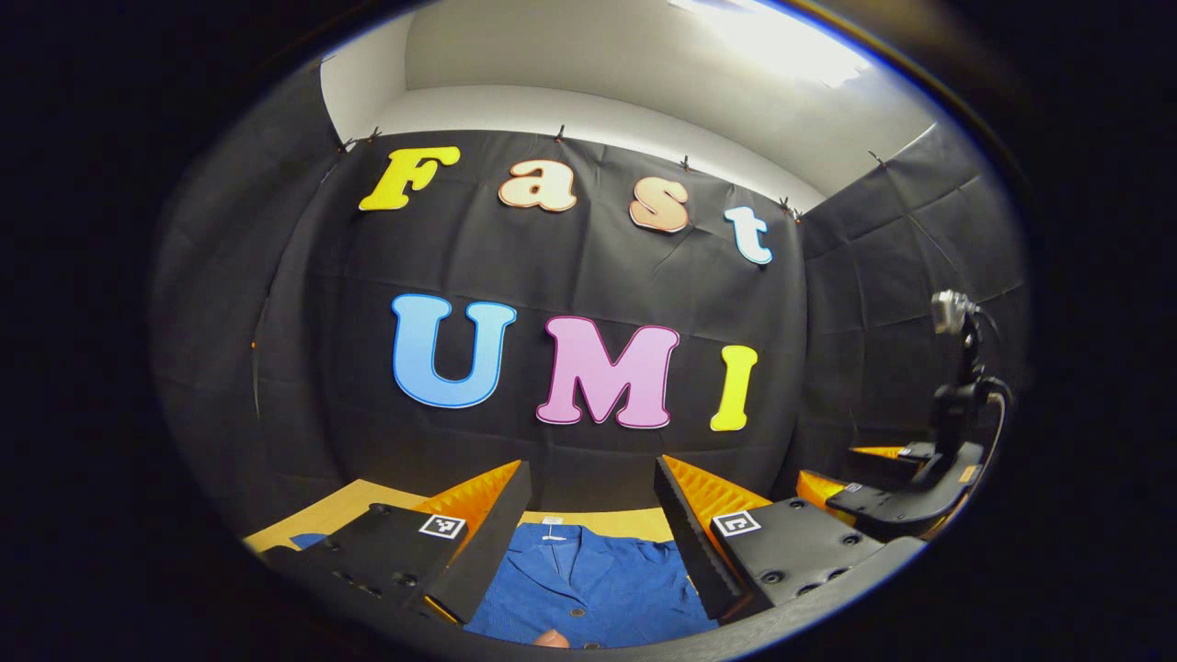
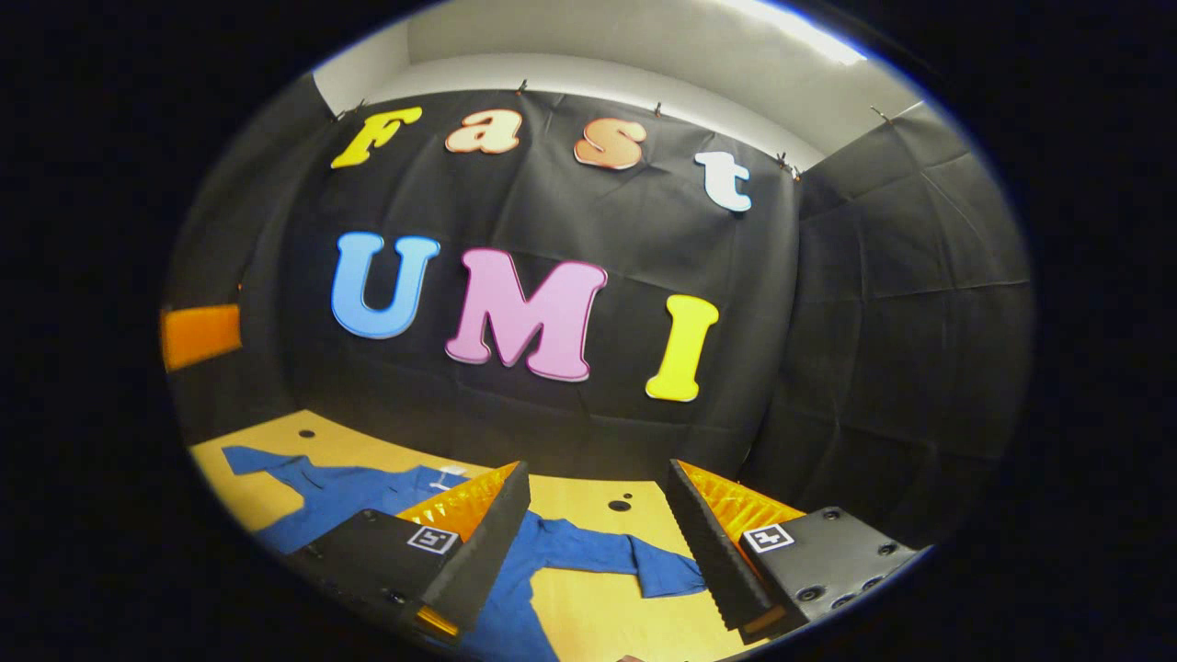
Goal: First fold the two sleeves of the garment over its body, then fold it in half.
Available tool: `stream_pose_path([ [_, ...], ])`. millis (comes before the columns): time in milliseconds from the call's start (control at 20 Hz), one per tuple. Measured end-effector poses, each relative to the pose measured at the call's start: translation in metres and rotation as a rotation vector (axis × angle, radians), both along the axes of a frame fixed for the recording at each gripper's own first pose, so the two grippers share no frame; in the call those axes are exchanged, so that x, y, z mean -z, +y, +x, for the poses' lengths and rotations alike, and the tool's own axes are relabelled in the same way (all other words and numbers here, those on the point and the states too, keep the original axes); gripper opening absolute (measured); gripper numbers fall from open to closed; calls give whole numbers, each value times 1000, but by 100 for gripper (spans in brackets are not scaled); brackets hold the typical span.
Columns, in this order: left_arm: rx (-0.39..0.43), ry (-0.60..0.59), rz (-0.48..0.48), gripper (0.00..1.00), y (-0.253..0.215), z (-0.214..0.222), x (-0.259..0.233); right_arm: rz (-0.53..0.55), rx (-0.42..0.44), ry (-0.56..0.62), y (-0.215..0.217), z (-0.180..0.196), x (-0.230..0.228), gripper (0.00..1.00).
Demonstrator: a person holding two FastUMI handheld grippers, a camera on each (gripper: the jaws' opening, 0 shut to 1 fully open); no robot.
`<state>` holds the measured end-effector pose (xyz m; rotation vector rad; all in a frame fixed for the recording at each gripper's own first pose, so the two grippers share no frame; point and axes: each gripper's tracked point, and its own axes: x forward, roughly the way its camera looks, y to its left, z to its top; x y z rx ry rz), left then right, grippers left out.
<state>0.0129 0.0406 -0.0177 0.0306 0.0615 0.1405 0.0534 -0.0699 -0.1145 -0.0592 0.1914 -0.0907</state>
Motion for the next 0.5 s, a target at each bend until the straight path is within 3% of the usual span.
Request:
stream_pose_path([
  [200, -15, 19, 16, 80, -1, 3, 6, -22, 2, 223, -38, 28, 107, 97],
  [500, -79, 75, 45, 80, -26, 20, 15, 163, 102, 578, -100, 44, 253, 98],
])
